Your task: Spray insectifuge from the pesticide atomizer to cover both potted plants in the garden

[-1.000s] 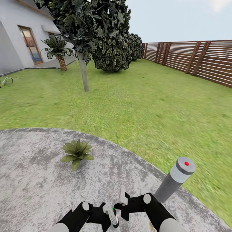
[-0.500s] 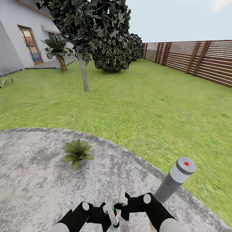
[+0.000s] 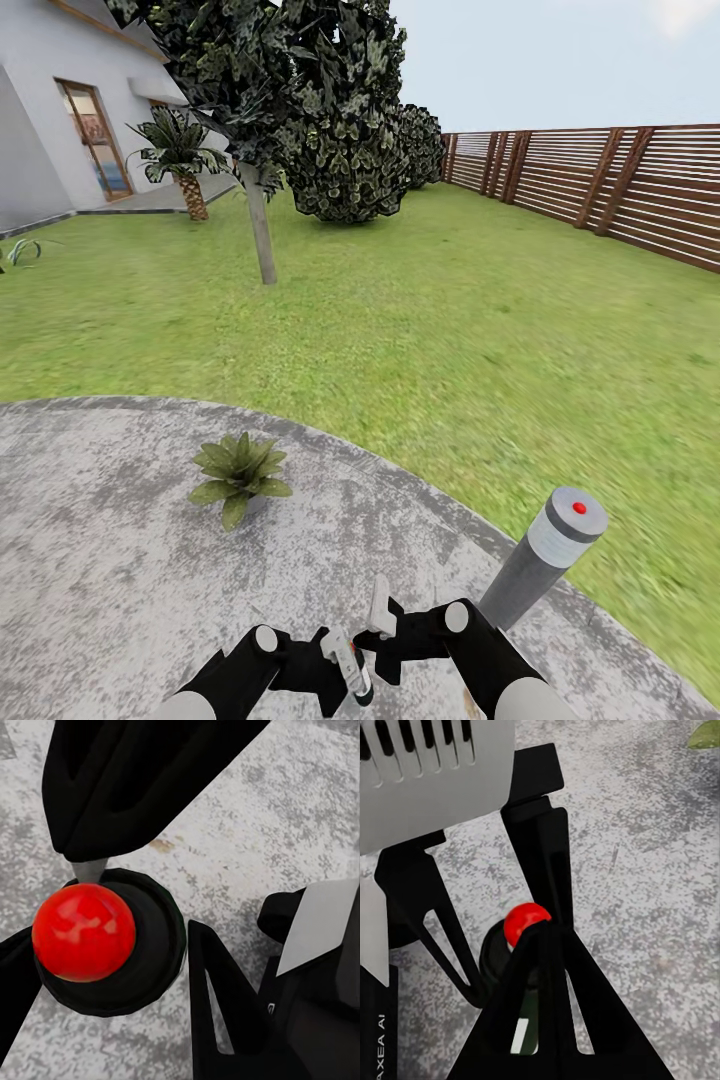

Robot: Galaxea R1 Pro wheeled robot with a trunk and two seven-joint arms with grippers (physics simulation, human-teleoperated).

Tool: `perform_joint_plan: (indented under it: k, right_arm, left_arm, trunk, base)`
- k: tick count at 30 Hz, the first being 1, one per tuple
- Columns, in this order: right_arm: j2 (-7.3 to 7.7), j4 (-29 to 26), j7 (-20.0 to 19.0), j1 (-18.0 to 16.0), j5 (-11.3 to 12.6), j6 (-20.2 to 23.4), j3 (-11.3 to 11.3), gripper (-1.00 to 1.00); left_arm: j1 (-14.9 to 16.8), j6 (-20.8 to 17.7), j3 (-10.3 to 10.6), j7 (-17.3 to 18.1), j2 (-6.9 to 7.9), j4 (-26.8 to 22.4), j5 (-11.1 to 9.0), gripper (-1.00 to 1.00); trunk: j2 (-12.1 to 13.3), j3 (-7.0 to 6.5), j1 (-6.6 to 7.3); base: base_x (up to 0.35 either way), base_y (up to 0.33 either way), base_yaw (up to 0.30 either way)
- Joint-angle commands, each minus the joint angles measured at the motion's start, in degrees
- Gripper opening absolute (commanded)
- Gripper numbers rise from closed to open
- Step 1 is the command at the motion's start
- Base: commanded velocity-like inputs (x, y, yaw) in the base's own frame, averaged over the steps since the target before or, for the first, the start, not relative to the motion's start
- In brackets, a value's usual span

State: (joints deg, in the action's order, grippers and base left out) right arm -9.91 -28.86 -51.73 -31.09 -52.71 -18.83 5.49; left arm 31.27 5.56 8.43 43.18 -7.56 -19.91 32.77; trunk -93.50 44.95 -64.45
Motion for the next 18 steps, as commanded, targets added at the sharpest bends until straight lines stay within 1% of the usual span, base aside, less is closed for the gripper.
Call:
perform_joint_plan:
  k: [1, 9, 12, 13, 16, 18]
  right_arm:
    - [-0.09, -0.1, -0.3, 0.0, -0.5, -0.2, 0.5, -1.0]
    - [-0.09, -0.1, -0.3, 0.0, -0.5, -0.2, 0.5, -1.0]
    - [-0.09, 0.0, -0.3, 0.0, -0.5, -0.2, 0.5, -1.0]
    - [-0.09, 0.0, -0.3, 0.0, -0.5, -0.2, 0.5, -1.0]
    - [-0.09, 0.0, -0.3, 0.0, -0.5, -0.2, 0.5, -1.0]
    - [-0.09, 0.1, -0.3, 0.0, -0.5, -0.2, 0.5, -1.0]
  left_arm:
    - [0.0, 0.6, 0.0, 0.0, 0.0, 0.0, 0.6, -1.0]
    - [-0.1, 0.5, 0.2, -0.1, 0.19, 0.2, 0.6, -1.0]
    - [-0.1, 0.5, 0.5, -0.1, 0.76, 0.6, 1.1, -1.0]
    - [-0.1, 0.4, 0.5, -0.2, 1.21, 0.7, 1.2, -1.0]
    - [-0.4, 0.4, 0.6, -0.2, 4.97, 0.8, 1.3, -1.0]
    - [-0.6, 0.4, 0.6, -0.2, 8.93, 0.9, 1.3, -1.0]
  trunk:
    - [0.0, 0.05, 0.0]
    - [0.0, 0.05, 0.0]
    - [0.0, 0.05, 0.0]
    - [0.0, 0.05, 0.0]
    - [0.0, 0.05, 0.0]
    - [0.0, 0.05, 0.0]
  base:
    - [0.0, 0.0, 0.0]
    - [0.0, 0.0, 0.0]
    - [0.0, 0.0, 0.0]
    - [0.0, 0.0, 0.0]
    - [0.0, 0.0, 0.0]
    - [0.0, 0.0, 0.0]
